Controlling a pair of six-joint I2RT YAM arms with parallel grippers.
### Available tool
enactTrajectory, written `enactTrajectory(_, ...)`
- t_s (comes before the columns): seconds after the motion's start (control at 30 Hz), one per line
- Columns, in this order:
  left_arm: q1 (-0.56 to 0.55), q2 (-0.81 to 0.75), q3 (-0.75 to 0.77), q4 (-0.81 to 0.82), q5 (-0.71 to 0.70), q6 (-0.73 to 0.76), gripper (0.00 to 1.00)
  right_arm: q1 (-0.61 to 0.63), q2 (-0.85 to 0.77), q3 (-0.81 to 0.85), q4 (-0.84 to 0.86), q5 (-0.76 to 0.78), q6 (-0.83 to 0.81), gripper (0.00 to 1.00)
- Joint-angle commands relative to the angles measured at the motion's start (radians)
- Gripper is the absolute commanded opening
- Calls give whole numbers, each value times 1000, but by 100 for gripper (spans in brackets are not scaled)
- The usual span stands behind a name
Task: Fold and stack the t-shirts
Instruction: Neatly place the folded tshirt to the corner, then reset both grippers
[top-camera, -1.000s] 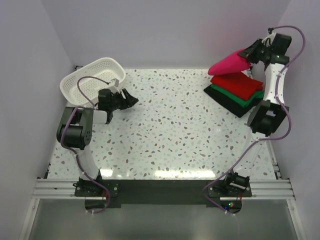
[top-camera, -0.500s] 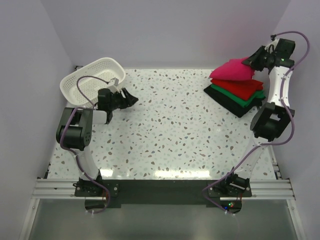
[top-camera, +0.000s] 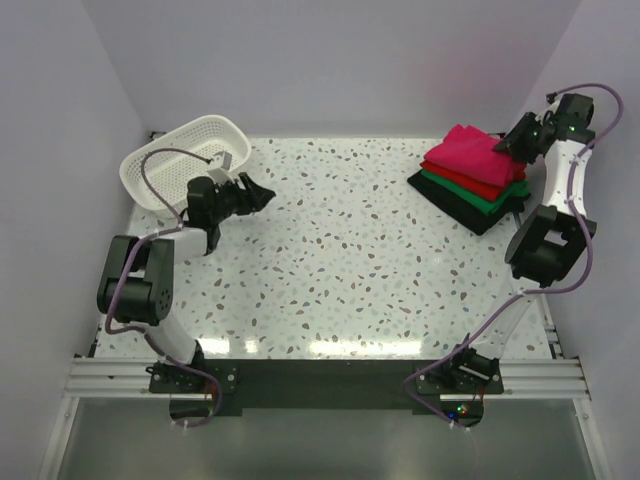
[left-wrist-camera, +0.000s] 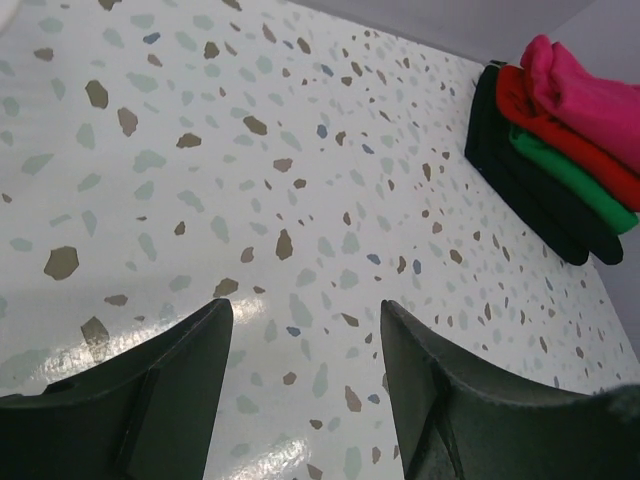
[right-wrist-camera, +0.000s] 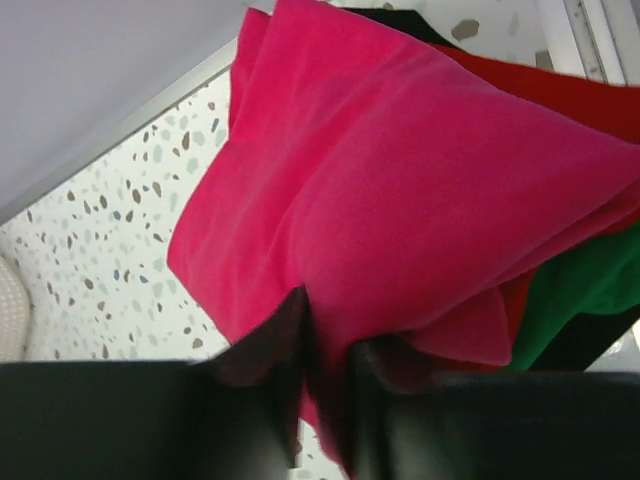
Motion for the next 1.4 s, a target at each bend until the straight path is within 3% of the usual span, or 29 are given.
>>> enactTrajectory(0.0,-15,-97,-17,22,-21,10,66,-2,-56,2,-61,74,-22,37)
enactTrajectory(0.03,-13,-112,-20,15,-24,13,66,-2,-62,-3,-75,89,-21,55)
enactTrajectory(0.13,-21,-173,-32,-17,-47,25,66,-2,-132,-107,-52,147,-9,80)
enactTrajectory(0.17,-24,-207,-40,-36,-54,33,66,-2,-160,-141,-35,173,-1,93)
enactTrajectory(0.2,-26,-223,-43,-44,-71,36,66,0,-219,-176,-20,196,4,97)
enactTrajectory(0.57,-39,-474,-130,-145,-208,80,67,19,-628,-576,103,413,13,99)
enactTrajectory(0.73,-42,-572,-170,-195,-260,90,67,91,-783,-774,201,392,16,99)
enactTrajectory(1.03,-50,-813,-256,-329,-403,106,67,363,-1011,-1133,471,252,44,99)
enactTrajectory(1.37,-52,-983,-411,-332,-464,114,67,435,-1119,-1429,712,171,79,99)
